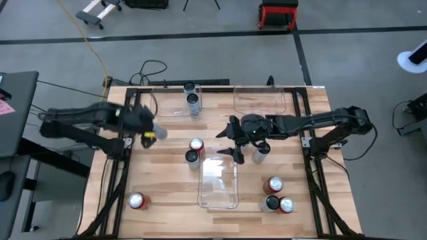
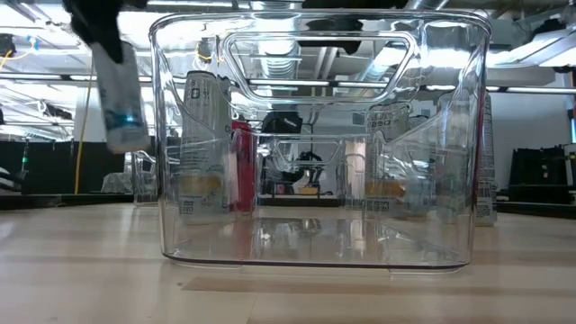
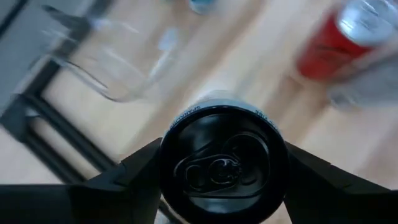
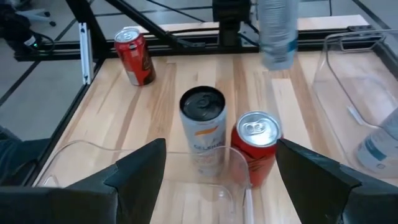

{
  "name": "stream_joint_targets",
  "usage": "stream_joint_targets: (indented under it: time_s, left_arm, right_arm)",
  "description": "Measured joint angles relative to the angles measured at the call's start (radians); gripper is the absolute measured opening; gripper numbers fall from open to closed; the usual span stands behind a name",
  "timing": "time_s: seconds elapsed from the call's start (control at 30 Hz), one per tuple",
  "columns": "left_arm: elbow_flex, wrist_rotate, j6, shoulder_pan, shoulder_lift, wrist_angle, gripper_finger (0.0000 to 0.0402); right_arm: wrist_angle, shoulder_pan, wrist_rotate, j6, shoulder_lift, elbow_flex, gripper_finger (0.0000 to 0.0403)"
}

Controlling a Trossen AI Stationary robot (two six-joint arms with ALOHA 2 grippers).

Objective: Sort soda cans
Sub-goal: Put the white-blue soda can into the top left transparent bin

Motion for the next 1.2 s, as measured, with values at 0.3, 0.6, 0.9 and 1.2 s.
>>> stream_joint_targets:
  time_s: [0.3,0.6,0.9,1.2]
  left_arm:
    - [0.050,0.205,0.444,0.416,0.098,0.324,0.0252]
    - [0.151,0.276,0.649,0.651,0.332,0.363,0.0252]
    - [0.210,0.363,0.759,0.780,0.521,0.426,0.0252]
    - [0.220,0.368,0.805,0.852,0.560,0.458,0.0252]
  right_arm:
    - [0.001,-0.020,0.000,0.000,0.000,0.000,0.0321]
    - [-0.080,0.019,0.000,0.001,0.000,0.000,0.0321]
    - [-0.110,0.058,0.101,0.015,0.000,0.000,0.0321]
    - [-0.130,0.055,0.137,0.027,0.000,0.000,0.0321]
